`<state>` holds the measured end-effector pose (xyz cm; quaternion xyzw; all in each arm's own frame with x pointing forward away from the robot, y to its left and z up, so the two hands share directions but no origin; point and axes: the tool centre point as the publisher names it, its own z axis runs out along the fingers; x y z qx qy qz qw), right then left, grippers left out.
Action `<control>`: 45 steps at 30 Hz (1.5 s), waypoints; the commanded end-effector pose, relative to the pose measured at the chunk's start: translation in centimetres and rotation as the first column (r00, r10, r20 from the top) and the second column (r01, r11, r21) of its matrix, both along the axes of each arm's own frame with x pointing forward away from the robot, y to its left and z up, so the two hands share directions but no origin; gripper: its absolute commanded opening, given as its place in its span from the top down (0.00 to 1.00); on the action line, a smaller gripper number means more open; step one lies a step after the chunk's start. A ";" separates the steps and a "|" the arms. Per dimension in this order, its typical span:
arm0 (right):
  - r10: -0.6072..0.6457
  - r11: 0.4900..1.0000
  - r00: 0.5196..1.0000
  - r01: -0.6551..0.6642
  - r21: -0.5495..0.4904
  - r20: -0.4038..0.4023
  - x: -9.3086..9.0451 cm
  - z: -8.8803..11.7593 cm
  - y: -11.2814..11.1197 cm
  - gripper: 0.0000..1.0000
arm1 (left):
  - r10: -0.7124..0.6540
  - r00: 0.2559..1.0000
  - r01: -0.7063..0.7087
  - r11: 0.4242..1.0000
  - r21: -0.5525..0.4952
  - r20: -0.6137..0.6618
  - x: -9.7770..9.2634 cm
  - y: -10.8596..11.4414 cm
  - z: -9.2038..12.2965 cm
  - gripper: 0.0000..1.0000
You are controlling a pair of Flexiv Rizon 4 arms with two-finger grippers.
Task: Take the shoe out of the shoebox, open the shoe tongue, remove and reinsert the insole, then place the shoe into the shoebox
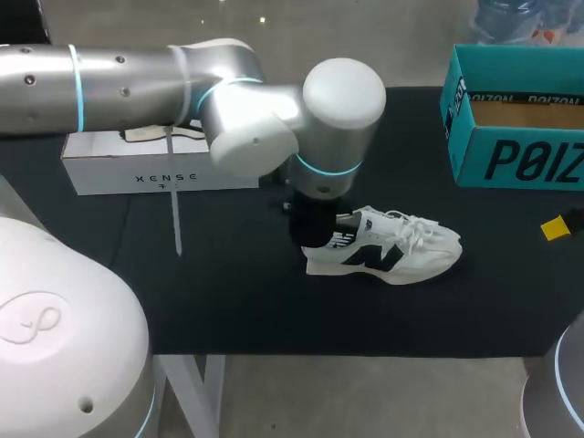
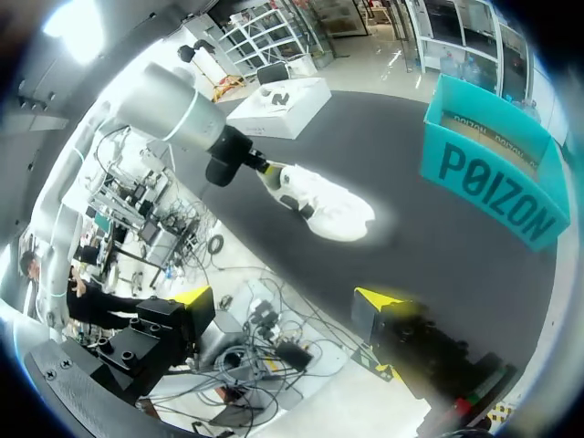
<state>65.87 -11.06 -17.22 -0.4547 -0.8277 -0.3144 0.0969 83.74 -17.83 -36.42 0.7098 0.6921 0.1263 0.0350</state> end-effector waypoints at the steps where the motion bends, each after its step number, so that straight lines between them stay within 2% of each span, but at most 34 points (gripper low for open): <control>1: 0.000 1.000 1.000 0.000 -0.001 0.000 0.0 -0.1 0.0 0.00 | 0.009 1.000 -0.009 1.000 -0.001 -0.001 -0.1 -0.3 -0.7 1.00; 4: 0.000 1.000 1.000 0.000 -0.001 0.000 0.0 -0.1 0.0 0.00 | 0.016 1.000 -0.016 1.000 -0.002 0.008 -0.1 -0.4 -0.7 1.00; 5: 0.000 1.000 1.000 0.000 -0.001 0.000 0.0 -0.1 0.0 0.00 | 0.021 1.000 -0.021 1.000 -0.010 -0.004 0.0 -0.5 -0.7 0.58; 6: 0.000 1.000 1.000 0.000 -0.001 0.000 0.0 -0.1 0.0 0.00 | 0.017 1.000 -0.017 1.000 -0.013 -0.006 0.0 -0.5 -0.5 0.00; 11: 0.000 1.000 1.000 0.000 -0.001 0.000 0.0 -0.1 0.0 0.00 | 0.046 0.999 -0.046 0.998 -0.042 -0.013 0.6 -0.2 1.1 0.00; 16: 0.000 1.000 1.000 0.000 -0.001 0.000 0.0 -0.1 0.0 0.00 | 0.117 0.993 -0.118 0.989 -0.087 -0.022 1.3 0.7 3.8 0.00; 21: 0.000 1.000 1.000 0.000 -0.001 0.000 0.0 -0.1 0.0 0.00 | 0.266 0.961 -0.274 0.952 -0.133 -0.076 1.6 2.1 7.0 0.00; 26: 0.000 1.000 1.000 0.000 -0.001 0.000 0.0 -0.1 0.0 0.00 | 0.454 0.865 -0.489 0.859 -0.155 -0.212 1.1 4.0 8.5 0.00; 33: 0.000 1.000 1.000 0.000 -0.001 0.000 0.0 -0.1 0.0 0.00 | 0.648 0.680 -0.725 0.664 -0.182 -0.343 -1.2 6.0 9.4 0.00; 36: 0.000 1.000 1.000 0.000 -0.001 0.000 0.0 -0.1 0.0 0.00 | 0.706 0.610 -0.789 0.582 -0.195 -0.360 -2.0 7.0 9.8 0.00; 38: 0.000 1.000 1.000 0.000 -0.001 0.000 0.0 -0.1 0.0 0.00 | 0.722 0.587 -0.808 0.551 -0.209 -0.366 -2.5 7.6 9.9 0.00; 45: 0.000 1.000 1.000 0.000 -0.001 0.000 0.0 -0.1 0.0 0.00 | 0.803 0.425 -0.905 0.395 -0.161 -0.419 -3.4 10.0 9.8 0.00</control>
